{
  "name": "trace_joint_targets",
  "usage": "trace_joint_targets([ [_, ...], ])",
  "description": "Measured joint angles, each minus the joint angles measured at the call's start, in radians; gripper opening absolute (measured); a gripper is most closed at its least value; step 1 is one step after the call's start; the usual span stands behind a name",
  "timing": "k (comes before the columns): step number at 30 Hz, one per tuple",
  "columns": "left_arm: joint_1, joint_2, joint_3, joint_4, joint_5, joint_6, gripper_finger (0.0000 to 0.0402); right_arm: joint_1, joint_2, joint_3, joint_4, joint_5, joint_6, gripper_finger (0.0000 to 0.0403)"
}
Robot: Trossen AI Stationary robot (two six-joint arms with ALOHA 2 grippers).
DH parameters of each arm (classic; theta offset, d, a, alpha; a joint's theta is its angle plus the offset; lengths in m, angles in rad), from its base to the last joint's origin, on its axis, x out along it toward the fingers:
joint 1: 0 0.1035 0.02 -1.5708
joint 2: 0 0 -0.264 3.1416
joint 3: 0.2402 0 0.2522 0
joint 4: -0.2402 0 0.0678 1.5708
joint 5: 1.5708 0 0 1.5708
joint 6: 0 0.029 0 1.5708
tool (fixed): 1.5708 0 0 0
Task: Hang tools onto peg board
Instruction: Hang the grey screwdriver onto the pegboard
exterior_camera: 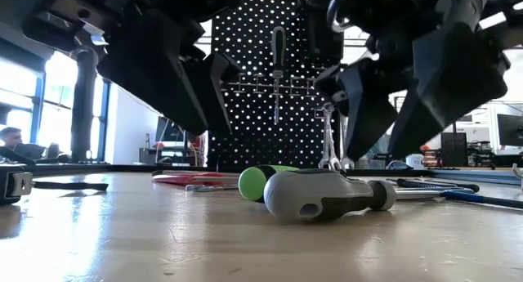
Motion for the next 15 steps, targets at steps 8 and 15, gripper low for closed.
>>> trace_joint_targets([
  [8, -0.004, 0.0, 0.0, 0.017, -0.015, -0.003, 0.0146, 0.0, 0.063, 0.008, 0.043, 0.01, -0.032, 0.0154],
  [15, -0.004, 0.0, 0.0, 0.019, -0.027, -0.002, 0.0146, 0.0, 0.148, 0.012, 0.053, -0.001, -0.017, 0.0129],
])
